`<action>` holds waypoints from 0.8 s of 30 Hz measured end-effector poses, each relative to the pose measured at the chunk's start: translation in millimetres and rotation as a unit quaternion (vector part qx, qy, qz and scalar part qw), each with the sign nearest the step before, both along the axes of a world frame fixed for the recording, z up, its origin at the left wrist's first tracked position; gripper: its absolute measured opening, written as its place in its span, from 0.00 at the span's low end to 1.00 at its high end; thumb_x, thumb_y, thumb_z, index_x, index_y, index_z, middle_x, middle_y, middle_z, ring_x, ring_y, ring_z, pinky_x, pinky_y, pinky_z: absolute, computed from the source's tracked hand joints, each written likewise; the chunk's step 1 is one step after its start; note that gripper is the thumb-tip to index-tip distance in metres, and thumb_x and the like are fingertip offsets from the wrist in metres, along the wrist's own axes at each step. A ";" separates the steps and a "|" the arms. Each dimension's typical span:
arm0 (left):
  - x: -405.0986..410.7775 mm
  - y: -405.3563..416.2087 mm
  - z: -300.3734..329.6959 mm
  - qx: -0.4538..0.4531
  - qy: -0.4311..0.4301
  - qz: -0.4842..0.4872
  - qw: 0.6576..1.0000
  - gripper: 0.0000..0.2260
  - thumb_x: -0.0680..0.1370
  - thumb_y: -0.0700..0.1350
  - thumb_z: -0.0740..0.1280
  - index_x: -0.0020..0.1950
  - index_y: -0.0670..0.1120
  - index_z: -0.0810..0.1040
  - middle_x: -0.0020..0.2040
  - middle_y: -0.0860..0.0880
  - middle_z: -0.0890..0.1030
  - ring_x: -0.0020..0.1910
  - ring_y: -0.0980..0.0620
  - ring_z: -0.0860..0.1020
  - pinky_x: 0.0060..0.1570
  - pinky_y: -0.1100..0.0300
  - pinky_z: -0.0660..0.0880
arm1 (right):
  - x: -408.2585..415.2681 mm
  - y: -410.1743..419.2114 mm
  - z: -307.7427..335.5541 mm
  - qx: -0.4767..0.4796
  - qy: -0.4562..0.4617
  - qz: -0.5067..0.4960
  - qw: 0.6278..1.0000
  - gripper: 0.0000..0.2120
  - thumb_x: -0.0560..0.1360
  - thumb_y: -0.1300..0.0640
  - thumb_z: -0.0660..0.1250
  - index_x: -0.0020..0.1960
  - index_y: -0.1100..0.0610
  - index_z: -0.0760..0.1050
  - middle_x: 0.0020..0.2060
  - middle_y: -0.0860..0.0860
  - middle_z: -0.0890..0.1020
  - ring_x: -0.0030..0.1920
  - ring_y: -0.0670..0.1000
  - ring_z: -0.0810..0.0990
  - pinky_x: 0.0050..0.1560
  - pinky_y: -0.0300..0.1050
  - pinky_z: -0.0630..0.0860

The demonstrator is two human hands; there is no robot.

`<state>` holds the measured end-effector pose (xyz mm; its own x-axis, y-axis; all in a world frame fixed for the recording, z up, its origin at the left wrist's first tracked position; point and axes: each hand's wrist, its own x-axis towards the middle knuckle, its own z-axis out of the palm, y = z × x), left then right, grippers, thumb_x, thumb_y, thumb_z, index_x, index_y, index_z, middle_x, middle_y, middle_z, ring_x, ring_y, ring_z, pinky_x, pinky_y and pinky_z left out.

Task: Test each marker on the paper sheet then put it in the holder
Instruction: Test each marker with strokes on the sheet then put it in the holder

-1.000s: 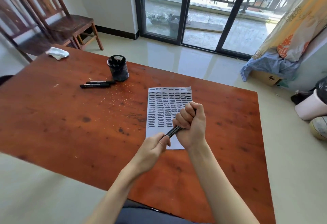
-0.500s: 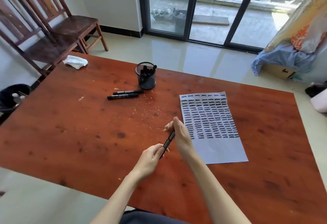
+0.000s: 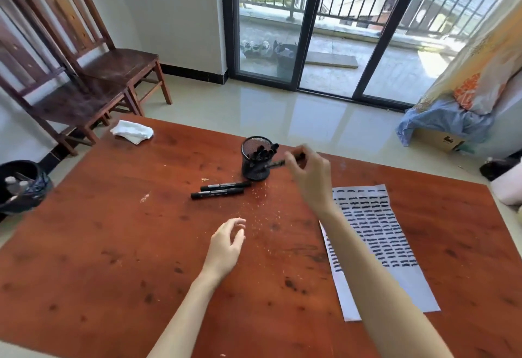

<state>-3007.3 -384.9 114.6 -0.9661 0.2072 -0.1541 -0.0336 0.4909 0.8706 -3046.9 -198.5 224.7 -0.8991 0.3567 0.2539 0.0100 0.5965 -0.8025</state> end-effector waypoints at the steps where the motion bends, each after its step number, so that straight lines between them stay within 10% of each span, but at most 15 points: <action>1: -2.2 -4.1 -0.1 0.006 -0.003 0.011 1.000 0.08 0.78 0.39 0.61 0.54 0.49 0.75 0.52 0.49 0.79 0.47 0.54 0.79 0.46 0.70 0.73 | -17.7 0.1 10.2 0.014 0.015 -0.016 1.000 0.05 0.76 0.57 0.65 0.44 0.58 0.77 0.32 0.46 0.77 0.30 0.41 0.73 0.31 0.30 0.68; 12: 13.2 -54.9 -28.2 0.024 -0.084 0.086 0.992 0.11 0.77 0.36 0.61 0.45 0.51 0.77 0.41 0.49 0.82 0.38 0.60 0.79 0.40 0.71 0.73 | -119.1 -9.2 -31.3 0.182 -0.147 -0.012 0.972 0.09 0.77 0.53 0.60 0.50 0.58 0.73 0.45 0.56 0.81 0.40 0.55 0.74 0.40 0.44 0.66; 24: -64.7 -57.4 -15.2 -0.063 -0.005 0.046 0.997 0.07 0.77 0.37 0.61 0.48 0.47 0.77 0.44 0.49 0.81 0.41 0.50 0.78 0.41 0.68 0.71 | -115.3 -2.2 -42.4 0.185 -0.117 -0.008 0.976 0.20 0.76 0.47 0.61 0.66 0.50 0.69 0.57 0.54 0.78 0.60 0.56 0.71 0.59 0.57 0.68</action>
